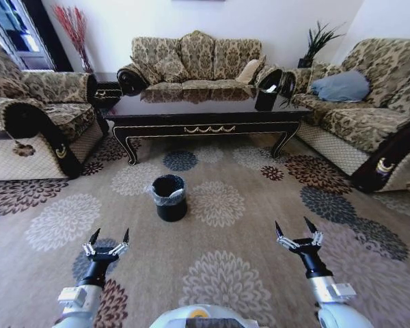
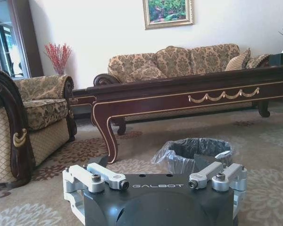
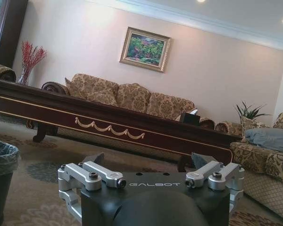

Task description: Move to the front of the table and pick up the trash from the floor, then place it into the trash bin.

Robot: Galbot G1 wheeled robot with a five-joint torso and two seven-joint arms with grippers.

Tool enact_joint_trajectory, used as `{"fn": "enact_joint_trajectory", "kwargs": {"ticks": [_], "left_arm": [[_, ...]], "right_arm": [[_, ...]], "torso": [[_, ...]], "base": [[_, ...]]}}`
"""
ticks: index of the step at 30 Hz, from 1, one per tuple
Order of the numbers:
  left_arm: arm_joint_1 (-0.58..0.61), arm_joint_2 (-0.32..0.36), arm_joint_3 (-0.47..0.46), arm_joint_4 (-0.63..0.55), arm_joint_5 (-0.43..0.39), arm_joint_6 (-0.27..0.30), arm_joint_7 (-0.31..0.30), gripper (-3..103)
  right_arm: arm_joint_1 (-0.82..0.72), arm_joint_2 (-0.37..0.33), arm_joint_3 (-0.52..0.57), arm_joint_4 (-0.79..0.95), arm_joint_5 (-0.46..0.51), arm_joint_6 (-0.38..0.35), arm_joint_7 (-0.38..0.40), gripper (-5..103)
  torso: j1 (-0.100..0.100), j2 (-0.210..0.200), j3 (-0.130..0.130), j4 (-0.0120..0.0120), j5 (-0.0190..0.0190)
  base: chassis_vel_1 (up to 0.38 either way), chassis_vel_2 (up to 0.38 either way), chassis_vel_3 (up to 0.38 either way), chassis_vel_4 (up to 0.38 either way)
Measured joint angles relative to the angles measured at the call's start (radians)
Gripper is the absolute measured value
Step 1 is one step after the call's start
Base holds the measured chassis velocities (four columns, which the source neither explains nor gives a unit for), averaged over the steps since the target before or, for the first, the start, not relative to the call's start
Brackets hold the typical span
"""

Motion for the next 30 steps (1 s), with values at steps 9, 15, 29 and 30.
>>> {"fn": "enact_joint_trajectory", "kwargs": {"ticks": [9, 15, 29, 30], "left_arm": [[0.0, 0.0, 0.0, 0.0, 0.0, 0.0, 0.0, 100], [0.0, 0.0, 0.0, 0.0, 0.0, 0.0, 0.0, 100], [0.0, 0.0, 0.0, 0.0, 0.0, 0.0, 0.0, 100], [0.0, 0.0, 0.0, 0.0, 0.0, 0.0, 0.0, 100]], "right_arm": [[0.0, 0.0, 0.0, 0.0, 0.0, 0.0, 0.0, 100], [0.0, 0.0, 0.0, 0.0, 0.0, 0.0, 0.0, 100], [0.0, 0.0, 0.0, 0.0, 0.0, 0.0, 0.0, 100], [0.0, 0.0, 0.0, 0.0, 0.0, 0.0, 0.0, 100]], "torso": [[0.0, 0.0, 0.0, 0.0001, -0.0001], [0.0, 0.0, 0.0, 0.0, 0.0], [0.0, 0.0, 0.0, 0.0, 0.0], [0.0, 0.0, 0.0, 0.0001, 0.0]], "base": [[0.138, -0.128, -0.119, 0.129], [0.134, -0.142, -0.142, 0.129], [0.141, -0.146, -0.137, 0.143], [0.134, -0.136, -0.119, 0.142]]}}
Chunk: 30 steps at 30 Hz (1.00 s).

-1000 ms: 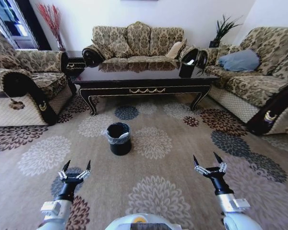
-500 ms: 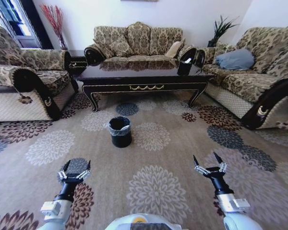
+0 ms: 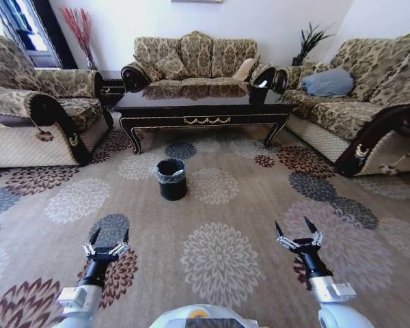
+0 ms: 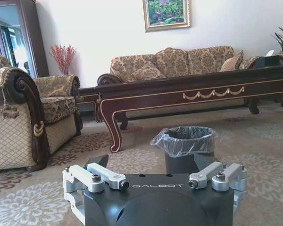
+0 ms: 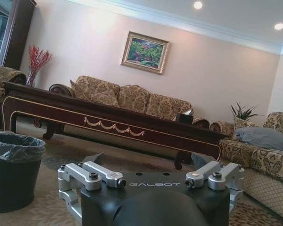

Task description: Move to the front of the table and pick up the trash from the floor, then place it into the trash bin.

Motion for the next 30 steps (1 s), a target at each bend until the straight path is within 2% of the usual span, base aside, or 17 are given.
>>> {"fn": "enact_joint_trajectory", "kwargs": {"ticks": [30], "left_arm": [[0.0, 0.0, 0.0, 0.0, 0.0, 0.0, 0.0, 100]], "right_arm": [[0.0, 0.0, 0.0, 0.0, 0.0, 0.0, 0.0, 100]], "torso": [[0.0, 0.0, 0.0, -0.0001, 0.0001]], "base": [[0.14, -0.138, -0.141, 0.142]]}}
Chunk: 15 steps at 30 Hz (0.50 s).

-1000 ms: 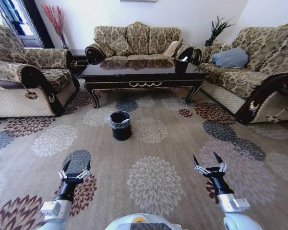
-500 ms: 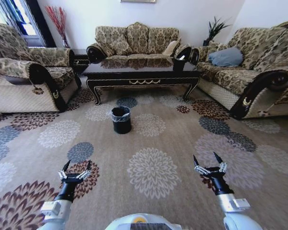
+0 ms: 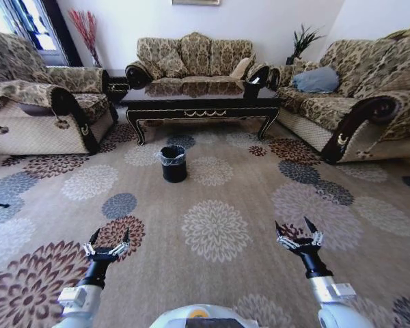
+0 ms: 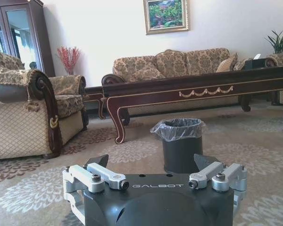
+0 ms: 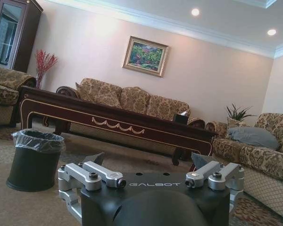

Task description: Move to the front of the table and pick up the trash from the floor, then place it into the trash bin.

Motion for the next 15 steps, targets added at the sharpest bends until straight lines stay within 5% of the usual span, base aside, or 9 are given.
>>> {"fn": "enact_joint_trajectory", "kwargs": {"ticks": [15], "left_arm": [[0.0, 0.0, 0.0, 0.0, 0.0, 0.0, 0.0, 100]], "right_arm": [[0.0, 0.0, 0.0, 0.0, 0.0, 0.0, 0.0, 100]], "torso": [[0.0, 0.0, 0.0, 0.0001, -0.0001]], "base": [[0.131, -0.128, -0.126, 0.13]]}}
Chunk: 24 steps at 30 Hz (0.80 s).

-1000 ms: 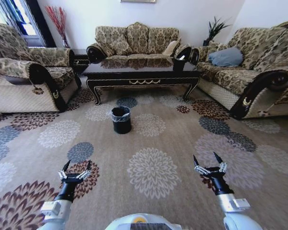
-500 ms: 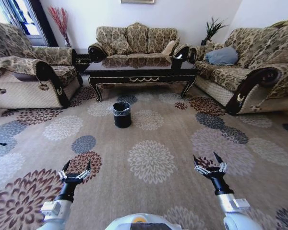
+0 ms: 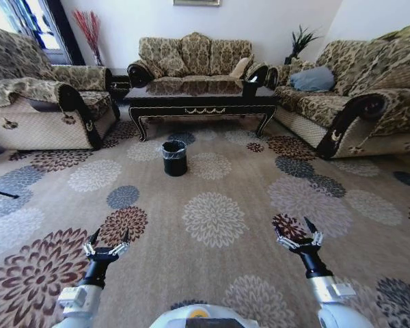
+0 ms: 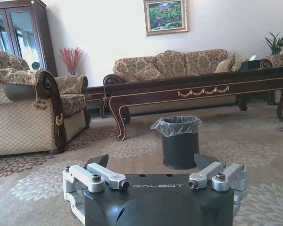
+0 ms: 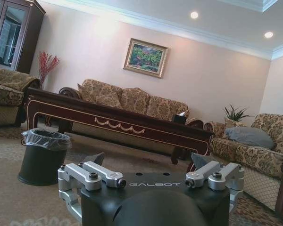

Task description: Move to the front of the table and pick up the trash from the floor, then place it into the trash bin.

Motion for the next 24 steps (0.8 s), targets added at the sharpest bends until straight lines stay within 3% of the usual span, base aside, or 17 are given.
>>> {"fn": "enact_joint_trajectory", "kwargs": {"ticks": [24], "left_arm": [[0.0, 0.0, 0.0, 0.0, 0.0, 0.0, 0.0, 100]], "right_arm": [[0.0, 0.0, 0.0, 0.0, 0.0, 0.0, 0.0, 100]], "torso": [[0.0, 0.0, 0.0, -0.0001, 0.0]], "base": [[0.12, -0.121, -0.123, 0.119]]}}
